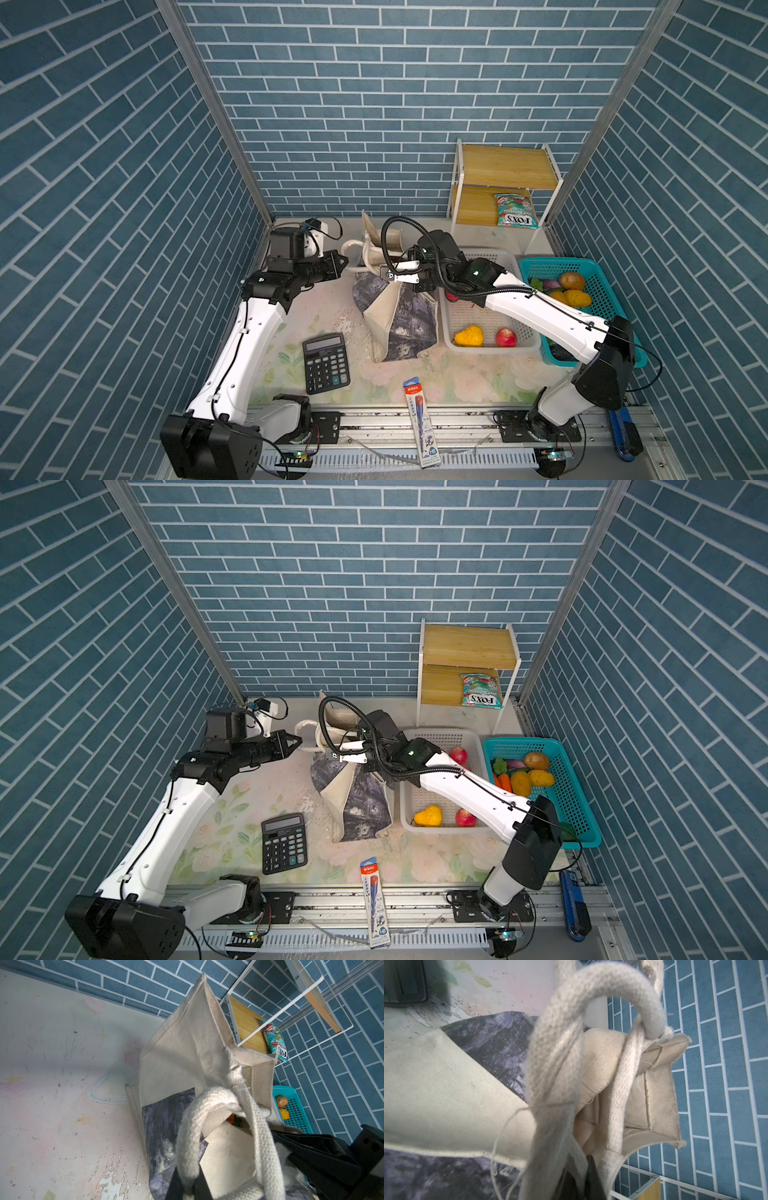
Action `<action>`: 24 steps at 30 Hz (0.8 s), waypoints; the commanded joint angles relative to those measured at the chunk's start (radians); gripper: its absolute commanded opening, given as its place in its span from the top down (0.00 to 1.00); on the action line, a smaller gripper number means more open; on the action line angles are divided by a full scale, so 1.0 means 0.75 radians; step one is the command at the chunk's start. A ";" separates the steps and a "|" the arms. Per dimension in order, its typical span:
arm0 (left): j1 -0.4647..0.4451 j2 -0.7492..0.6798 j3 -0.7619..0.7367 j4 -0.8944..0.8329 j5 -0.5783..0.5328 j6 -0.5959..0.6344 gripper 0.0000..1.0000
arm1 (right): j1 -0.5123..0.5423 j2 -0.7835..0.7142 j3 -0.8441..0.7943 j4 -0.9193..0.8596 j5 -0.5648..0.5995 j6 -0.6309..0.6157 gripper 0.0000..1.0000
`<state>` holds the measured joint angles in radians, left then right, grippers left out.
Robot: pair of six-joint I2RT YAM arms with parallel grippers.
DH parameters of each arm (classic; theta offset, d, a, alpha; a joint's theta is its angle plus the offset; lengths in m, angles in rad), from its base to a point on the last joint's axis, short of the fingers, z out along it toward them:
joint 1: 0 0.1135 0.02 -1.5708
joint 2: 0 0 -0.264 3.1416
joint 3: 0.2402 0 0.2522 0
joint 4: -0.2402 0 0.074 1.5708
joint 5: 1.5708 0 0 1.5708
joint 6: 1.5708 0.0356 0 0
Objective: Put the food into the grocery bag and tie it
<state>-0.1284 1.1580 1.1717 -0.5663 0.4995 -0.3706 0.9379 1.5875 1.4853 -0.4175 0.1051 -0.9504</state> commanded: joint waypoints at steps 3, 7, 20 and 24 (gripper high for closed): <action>-0.010 0.010 0.003 0.008 -0.037 0.030 1.00 | -0.008 -0.057 -0.061 0.142 0.056 0.043 1.00; -0.010 -0.001 -0.006 -0.026 -0.134 0.048 1.00 | -0.071 -0.117 -0.119 0.264 0.070 0.248 1.00; -0.005 0.006 0.002 -0.187 -0.554 0.093 1.00 | -0.425 -0.358 -0.365 0.619 0.117 1.157 1.00; 0.020 0.022 -0.006 -0.219 -0.680 0.086 1.00 | -0.534 -0.413 -0.467 0.713 0.205 1.401 1.00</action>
<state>-0.1795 1.1656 1.1717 -0.5930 0.3065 -0.3428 0.6743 1.3682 1.1511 -0.0151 0.0113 -0.1547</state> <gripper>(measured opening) 0.096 0.076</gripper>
